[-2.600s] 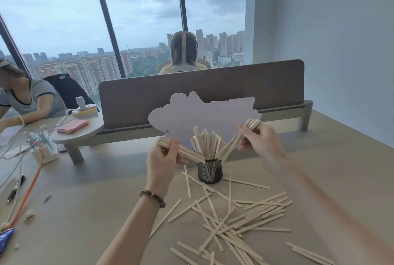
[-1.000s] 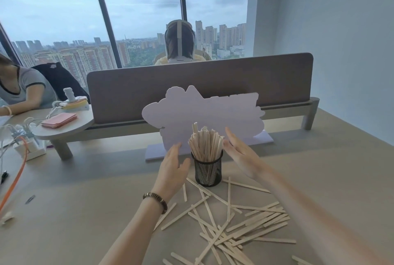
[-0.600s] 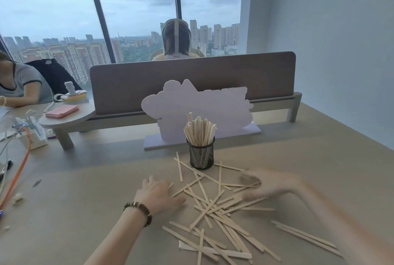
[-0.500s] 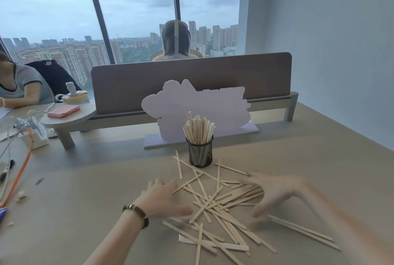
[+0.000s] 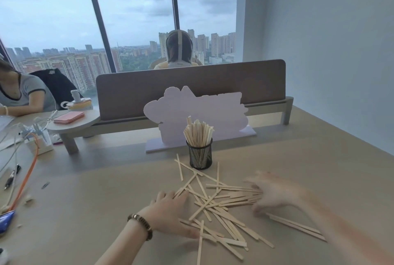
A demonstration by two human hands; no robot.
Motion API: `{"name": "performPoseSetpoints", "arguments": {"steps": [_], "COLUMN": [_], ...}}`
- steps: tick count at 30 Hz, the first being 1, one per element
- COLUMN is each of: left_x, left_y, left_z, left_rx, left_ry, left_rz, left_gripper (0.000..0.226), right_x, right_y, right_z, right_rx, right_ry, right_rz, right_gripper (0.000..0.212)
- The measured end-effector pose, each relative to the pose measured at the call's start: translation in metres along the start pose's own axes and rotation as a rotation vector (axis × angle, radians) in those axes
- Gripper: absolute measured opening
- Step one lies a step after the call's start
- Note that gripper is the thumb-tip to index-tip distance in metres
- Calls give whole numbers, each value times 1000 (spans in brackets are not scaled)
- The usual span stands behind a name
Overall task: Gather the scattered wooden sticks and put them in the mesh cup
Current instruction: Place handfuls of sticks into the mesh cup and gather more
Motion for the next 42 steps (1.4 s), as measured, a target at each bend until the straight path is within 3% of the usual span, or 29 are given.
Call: {"name": "performPoseSetpoints", "arguments": {"steps": [1, 8, 11, 18, 21, 23, 25, 28, 32, 35, 39, 42], "left_x": [1, 18, 21, 12, 2, -3, -5, -7, -5, -2, 2, 0], "left_y": [0, -3, -5, -2, 1, 3, 4, 3, 3, 2, 2, 1], "left_z": [2, 5, -2, -13, -14, -13, -10, -6, -6, -9, -13, -13], "left_rx": [-21, -74, -54, 21, 58, 64, 60, 45, 20, 30, 103, 98], "left_ry": [4, -77, -100, -118, -129, -158, -177, -197, -209, -220, -209, -210], "left_rz": [12, -43, -14, 83, 127, 135, 151, 144, 104, 79, 70, 100], "left_gripper": [126, 133, 126, 83, 77, 74, 76, 94, 108, 101, 72, 62], "right_x": [5, 19, 9, -25, -39, -40, -34, -23, -21, -23, -22, -23], "right_y": [6, 16, 10, -9, -15, -15, -13, -13, -18, -21, -17, -15], "right_z": [3, 32, 36, 8, -7, -12, -15, -17, -18, -19, -22, -22], "right_rx": [-26, -300, -267, 80, 218, 282, 243, 54, 124, 139, 102, 98], "right_ry": [-38, -34, 33, 181, 195, 161, 119, 124, 139, 134, 127, 108], "right_rz": [29, 210, 193, 69, 26, -10, -5, 50, 61, 100, 100, 54], "right_gripper": [83, 37, 21, 17, 15, 26, 44, 63, 49, 37, 36, 32]}}
Point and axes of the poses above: each hand's wrist, its own z-axis away from the middle knuckle, its own y-axis out of the back of the hand, x = y × z, the point moved 1 cm from there along -z, towards the middle knuckle, and after that the axes turned 15 degrees about x, right-handed, at the moved point
